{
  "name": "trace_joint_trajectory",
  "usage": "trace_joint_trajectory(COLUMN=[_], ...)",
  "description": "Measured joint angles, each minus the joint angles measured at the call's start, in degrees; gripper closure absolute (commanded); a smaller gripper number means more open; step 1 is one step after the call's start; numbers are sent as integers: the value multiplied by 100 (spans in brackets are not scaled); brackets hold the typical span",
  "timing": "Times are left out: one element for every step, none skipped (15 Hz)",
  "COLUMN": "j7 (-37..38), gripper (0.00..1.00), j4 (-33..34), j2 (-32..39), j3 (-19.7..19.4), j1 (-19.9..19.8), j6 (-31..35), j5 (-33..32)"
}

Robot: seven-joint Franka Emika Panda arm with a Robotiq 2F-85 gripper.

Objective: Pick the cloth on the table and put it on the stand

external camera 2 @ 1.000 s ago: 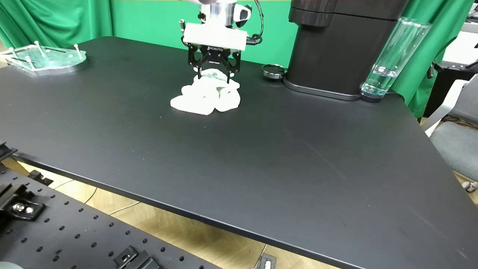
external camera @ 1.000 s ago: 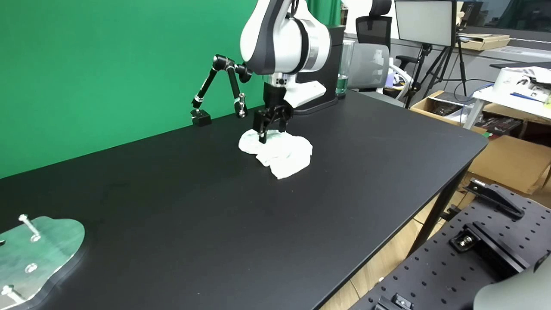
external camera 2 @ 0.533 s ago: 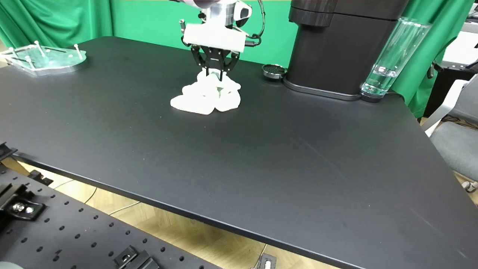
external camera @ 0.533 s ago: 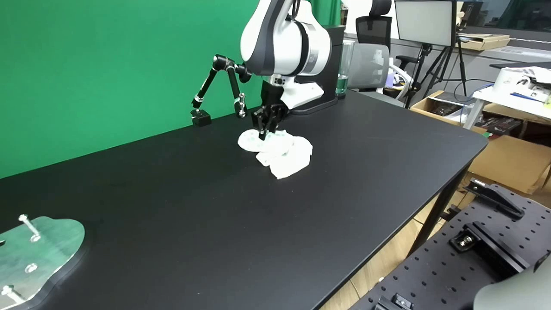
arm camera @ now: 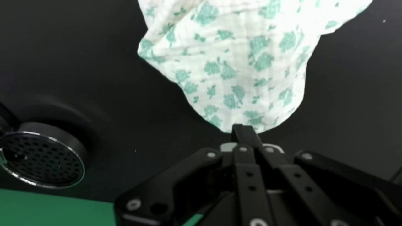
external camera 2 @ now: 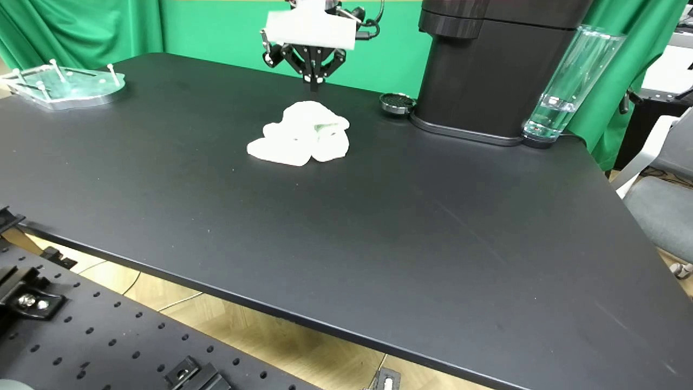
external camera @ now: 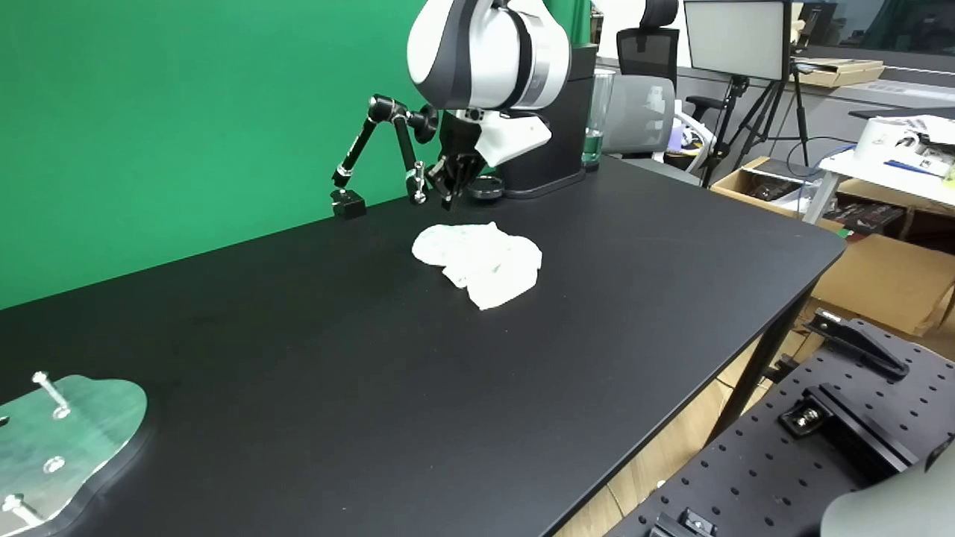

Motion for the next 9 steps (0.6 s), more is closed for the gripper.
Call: trace_joint_trajectory(j7=[16,32,56,93,141,154,153,142,140], gripper=[100,100,100,100,100,100,74,73,67], j4=[-21,-51,-77,-101,-112,-113,-115,-116,-117], j2=[-105,-216,-327,-440,-541,-621,-677,-702,-702], j3=[5,22,41,54,65,88,103,103,92], j1=[27,49,69,91,102,92,74,59,44], j6=[2,-1,-22,-71,-207,-401,-606,-787,-951], j5=[-19,-26,-26,-25,-2,52,95,152,172])
